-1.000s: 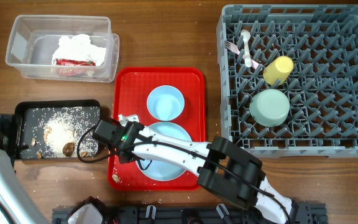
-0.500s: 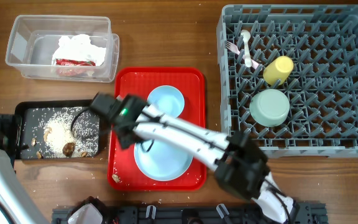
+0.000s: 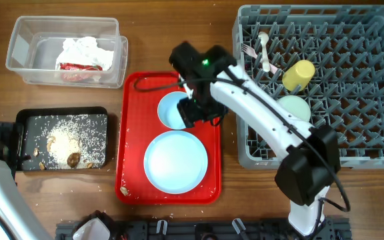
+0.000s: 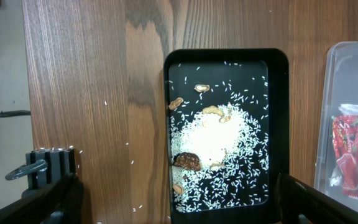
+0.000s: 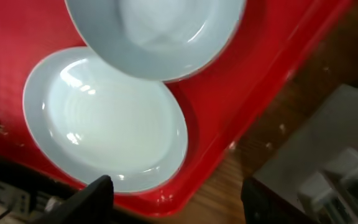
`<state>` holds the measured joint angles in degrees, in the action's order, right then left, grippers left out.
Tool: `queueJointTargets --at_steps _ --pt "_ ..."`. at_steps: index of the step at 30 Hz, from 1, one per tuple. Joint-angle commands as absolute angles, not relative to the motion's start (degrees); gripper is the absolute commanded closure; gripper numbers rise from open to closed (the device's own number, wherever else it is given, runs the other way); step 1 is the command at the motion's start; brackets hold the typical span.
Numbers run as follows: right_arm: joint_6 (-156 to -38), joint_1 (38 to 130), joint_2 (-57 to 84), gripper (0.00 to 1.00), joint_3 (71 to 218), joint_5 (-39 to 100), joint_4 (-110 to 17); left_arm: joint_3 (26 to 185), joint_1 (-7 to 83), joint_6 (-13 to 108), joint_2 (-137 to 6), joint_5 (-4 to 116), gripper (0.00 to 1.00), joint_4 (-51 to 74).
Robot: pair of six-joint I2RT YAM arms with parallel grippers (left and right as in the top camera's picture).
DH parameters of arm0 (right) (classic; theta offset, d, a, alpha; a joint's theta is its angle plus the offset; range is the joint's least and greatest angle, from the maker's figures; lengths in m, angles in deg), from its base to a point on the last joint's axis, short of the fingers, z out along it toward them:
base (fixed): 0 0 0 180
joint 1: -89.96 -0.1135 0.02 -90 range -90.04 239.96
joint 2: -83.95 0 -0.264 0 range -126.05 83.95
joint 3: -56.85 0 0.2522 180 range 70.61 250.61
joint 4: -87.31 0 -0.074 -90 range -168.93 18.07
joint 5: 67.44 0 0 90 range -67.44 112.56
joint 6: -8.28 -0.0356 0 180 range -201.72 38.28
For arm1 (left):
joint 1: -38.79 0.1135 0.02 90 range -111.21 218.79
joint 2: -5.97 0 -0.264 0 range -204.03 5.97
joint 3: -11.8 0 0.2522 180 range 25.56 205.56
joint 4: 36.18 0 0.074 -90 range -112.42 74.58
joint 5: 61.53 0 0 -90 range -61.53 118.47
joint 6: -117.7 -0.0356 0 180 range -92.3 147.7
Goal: Sort waste into correct bins and load items into the dishwasher rack
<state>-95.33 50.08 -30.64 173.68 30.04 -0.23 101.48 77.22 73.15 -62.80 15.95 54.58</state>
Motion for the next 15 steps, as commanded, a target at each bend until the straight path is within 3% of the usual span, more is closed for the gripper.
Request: queueJointTargets --at_steps 1,10,15 --pt "-91.7 50.1 -30.6 0.33 164.3 32.1 -5.8 101.7 77.6 72.7 -62.5 16.0 0.0 54.6" --pt "-91.4 49.8 -30.7 0.37 149.4 41.2 -15.3 101.7 77.6 72.7 -62.5 16.0 0.0 54.6" --pt "-94.7 49.2 -30.7 0.44 144.2 41.3 -18.4 101.7 77.6 72.7 -62.5 16.0 0.0 54.6"
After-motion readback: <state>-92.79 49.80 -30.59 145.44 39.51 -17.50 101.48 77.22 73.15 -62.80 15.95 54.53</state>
